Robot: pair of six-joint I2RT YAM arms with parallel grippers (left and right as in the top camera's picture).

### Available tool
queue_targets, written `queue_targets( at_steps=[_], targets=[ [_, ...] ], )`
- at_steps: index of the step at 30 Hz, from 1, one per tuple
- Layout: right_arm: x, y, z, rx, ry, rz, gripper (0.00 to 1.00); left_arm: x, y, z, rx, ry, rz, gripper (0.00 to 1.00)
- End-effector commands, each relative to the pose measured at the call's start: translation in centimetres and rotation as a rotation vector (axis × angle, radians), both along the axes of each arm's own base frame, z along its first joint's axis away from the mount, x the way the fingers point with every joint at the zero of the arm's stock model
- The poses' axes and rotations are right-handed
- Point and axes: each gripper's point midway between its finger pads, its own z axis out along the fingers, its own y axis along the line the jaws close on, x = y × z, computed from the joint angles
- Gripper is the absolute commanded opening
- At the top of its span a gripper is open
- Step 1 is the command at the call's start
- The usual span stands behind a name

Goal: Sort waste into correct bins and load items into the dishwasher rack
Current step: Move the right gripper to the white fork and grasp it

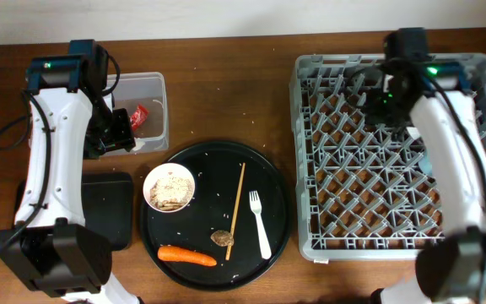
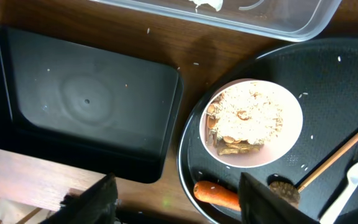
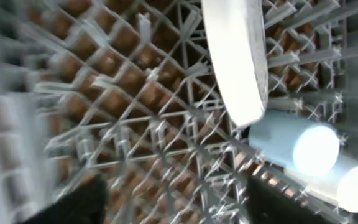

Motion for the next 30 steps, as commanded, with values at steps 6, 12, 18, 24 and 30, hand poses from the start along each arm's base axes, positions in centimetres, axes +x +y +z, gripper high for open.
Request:
queue_targets(
  at_steps=[6, 12, 18, 24, 30],
  targets=[
    [-7.7, 10.4, 4.4, 0.475, 0.053, 0.287, 0.9, -0.1, -0.1, 0.7, 0.001, -0.021, 0.003, 0.67],
    [-11.4, 16.8, 1.1, 0.425, 0.211, 0.392, 0.86, -0.2, -0.1, 0.7, 0.0, -0.017, 0.003, 0.72],
    [-15.2, 23.0, -4.7, 0.393, 0.3, 0.444, 0.86, -0.2, -0.1, 0.7, 0.001, -0.018, 0.003, 0.77],
    [-18.1, 25.9, -12.0, 0.273, 0.332, 0.48, 0.84, -0.2, -0.1, 0.7, 0.0, -0.018, 0.003, 0.77],
    [-17.2, 26.6, -15.8, 0.174, 0.329, 0.426, 0.8, -0.2, -0.1, 0.7, 0.0, -0.018, 0.003, 0.77]
  ],
)
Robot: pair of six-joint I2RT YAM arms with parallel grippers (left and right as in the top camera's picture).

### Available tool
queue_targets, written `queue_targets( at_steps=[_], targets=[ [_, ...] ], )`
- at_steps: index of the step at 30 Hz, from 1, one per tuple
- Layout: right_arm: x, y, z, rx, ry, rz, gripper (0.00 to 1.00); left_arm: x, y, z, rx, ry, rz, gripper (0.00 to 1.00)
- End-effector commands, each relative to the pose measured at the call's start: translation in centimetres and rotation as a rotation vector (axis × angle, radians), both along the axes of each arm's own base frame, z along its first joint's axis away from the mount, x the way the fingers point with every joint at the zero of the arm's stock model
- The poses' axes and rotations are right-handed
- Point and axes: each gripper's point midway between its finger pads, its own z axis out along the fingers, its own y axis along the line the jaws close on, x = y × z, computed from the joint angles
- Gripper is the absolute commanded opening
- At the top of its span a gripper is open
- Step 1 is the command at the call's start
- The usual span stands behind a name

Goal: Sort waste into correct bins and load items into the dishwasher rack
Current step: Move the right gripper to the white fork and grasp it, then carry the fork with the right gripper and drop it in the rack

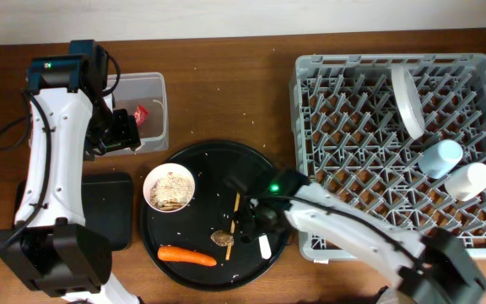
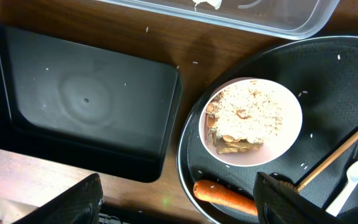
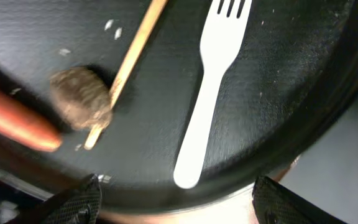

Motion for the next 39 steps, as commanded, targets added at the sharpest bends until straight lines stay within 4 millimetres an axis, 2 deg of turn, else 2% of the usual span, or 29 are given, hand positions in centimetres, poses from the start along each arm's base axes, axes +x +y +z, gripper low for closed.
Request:
queue_targets(
  at_steps=[1, 9, 14, 16, 20, 29, 31, 34, 39],
  targets=[
    [1.3, -0.2, -2.3, -0.068, -0.031, -0.07, 0.8, -0.1, 0.0, 0.7, 0.004, -0.021, 0.003, 0.78],
    [2.1, 0.2, -6.3, -0.118, -0.011, -0.07, 0.75, -0.2, 0.0, 0.7, 0.004, -0.018, 0.003, 0.77],
    [2.2, 0.0, -7.5, -0.145, -0.001, -0.069, 0.63, -0.2, 0.0, 0.7, 0.004, -0.018, 0.003, 0.77],
    [2.2, 0.1, -7.7, -0.145, -0.001, -0.07, 0.54, -0.2, 0.0, 0.7, 0.004, -0.018, 0.003, 0.77],
    [2.2, 0.1, -7.7, -0.143, -0.001, -0.07, 0.3, -0.2, 0.0, 0.7, 0.004, -0.018, 0.003, 0.77],
    [2.3, 0.2, -7.5, -0.136, -0.001, -0.082, 0.1, -0.2, 0.0, 0.7, 0.004, -0.018, 0.003, 0.77],
    [2.5, 0.4, -7.2, -0.129, -0.008, -0.089, 0.09, -0.2, 0.0, 0.7, 0.005, -0.018, 0.003, 0.77],
    [3.5, 0.7, -5.4, -0.1, -0.036, -0.105, 0.06, -0.2, 0.0, 0.7, 0.005, -0.018, 0.003, 0.77],
    [6.5, -0.6, 1.3, -0.022, -0.11, -0.189, 0.04, -0.2, 0.0, 0.7, 0.005, -0.018, 0.003, 0.78]
  ],
)
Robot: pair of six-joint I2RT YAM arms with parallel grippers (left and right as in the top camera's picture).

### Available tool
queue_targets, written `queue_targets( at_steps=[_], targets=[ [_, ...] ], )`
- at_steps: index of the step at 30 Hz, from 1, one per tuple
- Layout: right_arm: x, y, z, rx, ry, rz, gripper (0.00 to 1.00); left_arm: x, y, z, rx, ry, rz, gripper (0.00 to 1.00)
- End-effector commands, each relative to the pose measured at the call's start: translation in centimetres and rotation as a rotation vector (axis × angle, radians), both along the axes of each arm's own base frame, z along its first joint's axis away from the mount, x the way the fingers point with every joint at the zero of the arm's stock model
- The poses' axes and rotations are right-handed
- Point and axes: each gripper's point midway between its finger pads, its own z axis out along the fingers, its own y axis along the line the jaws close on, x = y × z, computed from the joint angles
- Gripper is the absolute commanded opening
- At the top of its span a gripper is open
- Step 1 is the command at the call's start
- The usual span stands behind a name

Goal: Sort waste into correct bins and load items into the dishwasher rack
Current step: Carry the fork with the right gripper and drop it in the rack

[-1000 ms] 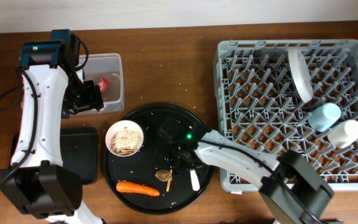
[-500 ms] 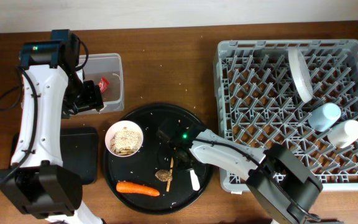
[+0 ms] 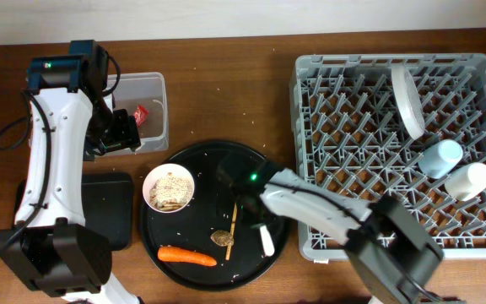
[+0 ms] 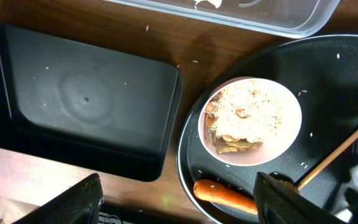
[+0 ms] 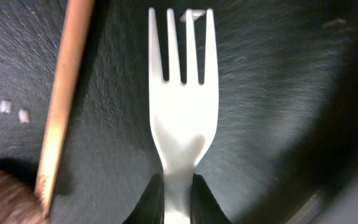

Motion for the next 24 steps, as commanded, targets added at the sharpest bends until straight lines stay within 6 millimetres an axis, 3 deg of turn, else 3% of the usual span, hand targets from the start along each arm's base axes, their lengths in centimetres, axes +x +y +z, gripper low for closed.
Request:
queue_targets(
  at_steps=[1, 5, 9, 11, 14, 20, 24],
  targets=[
    [3.6, -0.2, 7.1, 0.117, -0.146, -0.056, 0.04, -0.1, 0.0, 0.7, 0.004, -0.022, 0.003, 0.77],
    [4.9, -3.6, 12.8, 0.158, -0.257, -0.119, 0.05, -0.1, 0.0, 0.7, 0.004, -0.022, 0.003, 0.77],
    [4.9, -8.3, 14.8, 0.094, -0.298, -0.214, 0.05, -0.1, 0.0, 0.7, 0.004, -0.022, 0.003, 0.77],
    [4.7, -10.3, 14.4, 0.041, -0.278, -0.241, 0.05, -0.1, 0.0, 0.7, 0.004, -0.022, 0.003, 0.78],
    [4.4, -11.7, 12.6, 0.004, -0.237, -0.26, 0.05, -0.1, 0.0, 0.7, 0.004, -0.022, 0.003, 0.77],
    [4.6, -13.3, 9.0, -0.042, -0.202, -0.303, 0.05, -0.3, 0.0, 0.7, 0.004, -0.014, 0.003, 0.77],
    [5.5, -14.2, 7.9, -0.075, -0.206, -0.326, 0.05, -0.3, -0.1, 0.7, 0.004, -0.014, 0.002, 0.77]
  ],
)
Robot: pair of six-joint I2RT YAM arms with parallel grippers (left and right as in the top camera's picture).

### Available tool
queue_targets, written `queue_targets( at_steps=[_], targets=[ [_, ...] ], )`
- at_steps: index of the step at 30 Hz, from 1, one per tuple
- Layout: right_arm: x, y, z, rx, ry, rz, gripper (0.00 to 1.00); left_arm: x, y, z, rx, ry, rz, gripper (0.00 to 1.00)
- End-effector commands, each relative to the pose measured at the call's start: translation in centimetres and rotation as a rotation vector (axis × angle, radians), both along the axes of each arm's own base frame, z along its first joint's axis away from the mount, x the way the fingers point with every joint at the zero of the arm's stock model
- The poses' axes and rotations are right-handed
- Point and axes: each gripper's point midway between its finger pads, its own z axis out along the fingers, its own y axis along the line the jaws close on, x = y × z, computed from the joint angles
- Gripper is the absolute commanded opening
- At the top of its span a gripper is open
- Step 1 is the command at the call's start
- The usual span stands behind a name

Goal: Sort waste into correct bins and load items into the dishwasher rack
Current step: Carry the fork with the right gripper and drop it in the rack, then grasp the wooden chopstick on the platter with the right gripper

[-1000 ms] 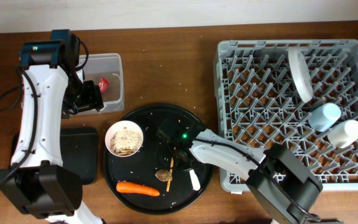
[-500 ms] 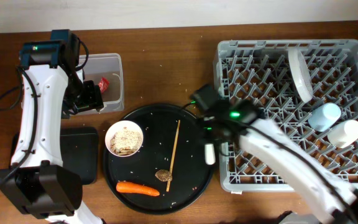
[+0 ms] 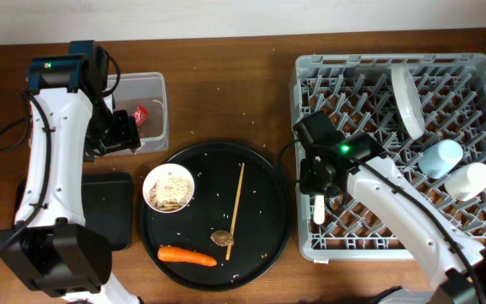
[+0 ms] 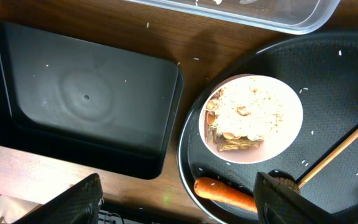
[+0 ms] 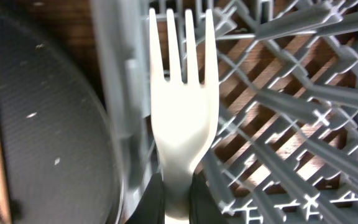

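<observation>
My right gripper (image 3: 321,184) is shut on a white plastic fork (image 5: 182,93), which it holds over the left edge of the grey dishwasher rack (image 3: 395,61); the handle (image 3: 319,209) sticks out below the jaws. The rack's wall (image 5: 114,93) passes under the tines. On the round black tray (image 3: 268,169) lie a bowl of food scraps (image 3: 170,187), a wooden chopstick (image 3: 236,209), a carrot (image 3: 187,256) and a brown lump (image 3: 221,238). My left gripper (image 3: 112,135) hangs open between the clear bin (image 3: 146,110) and the black bin (image 3: 108,207), holding nothing.
The rack holds a white plate (image 3: 407,101) and two pale cups (image 3: 441,158) (image 3: 468,180) on its right side. The clear bin has a red wrapper (image 3: 139,112) in it. In the left wrist view the black bin (image 4: 79,99) shows nothing inside.
The right gripper, shut on the fork on the black tray, now holds it off the tray over the rack's left edge. The left arm has not moved.
The right gripper was over the rack by the plate and cups. Then it stood open above the fork on the tray. Then it was shut on the fork there, and now holds it at the rack. The left gripper stayed open by the bins.
</observation>
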Motion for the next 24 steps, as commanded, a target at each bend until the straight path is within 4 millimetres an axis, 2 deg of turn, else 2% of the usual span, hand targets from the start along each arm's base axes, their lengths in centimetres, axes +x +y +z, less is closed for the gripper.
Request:
queue_targets(
  at_steps=[1, 2, 5, 7, 9, 11, 15, 17, 19, 21, 24],
  targets=[
    [0.9, -1.1, -0.9, -0.048, -0.003, -0.018, 0.06, -0.1, -0.1, 0.7, 0.004, -0.022, 0.002, 0.77],
    [1.0, -1.0, -1.2, -0.049, 0.0, -0.018, 0.11, -0.1, -0.1, 0.7, 0.004, -0.022, 0.001, 0.78],
    [1.2, -0.8, -2.0, -0.051, 0.018, -0.014, 0.14, -0.1, -0.1, 0.7, 0.004, -0.022, 0.002, 0.77],
    [1.2, -0.8, -2.4, -0.06, 0.031, 0.007, 0.3, -0.1, -0.1, 0.7, 0.005, -0.022, 0.001, 0.78],
    [1.2, -0.8, -2.1, -0.057, 0.025, 0.008, 0.36, -0.1, -0.1, 0.7, 0.004, -0.022, 0.002, 0.78],
    [1.4, -0.7, -1.1, -0.049, 0.004, 0.011, 0.41, -0.1, -0.1, 0.7, 0.004, -0.022, 0.002, 0.78],
    [2.4, 0.1, 3.5, 0.002, -0.074, 0.014, 0.42, -0.1, -0.1, 0.7, 0.004, -0.022, 0.002, 0.78],
    [2.9, 2.3, 6.3, 0.111, -0.114, 0.079, 0.43, -0.1, -0.1, 0.7, 0.004, -0.022, 0.002, 0.78],
    [2.9, 5.1, 8.0, 0.227, -0.127, 0.139, 0.45, -0.1, -0.1, 0.7, 0.004, -0.022, 0.002, 0.78],
    [2.4, 7.1, 8.2, 0.278, -0.124, 0.186, 0.47, 0.0, -0.1, 0.7, 0.004, -0.023, 0.002, 0.78],
    [1.7, 8.8, 6.9, 0.279, -0.083, 0.189, 0.48, 0.0, -0.1, 0.7, 0.004, -0.023, 0.002, 0.78]
  ],
)
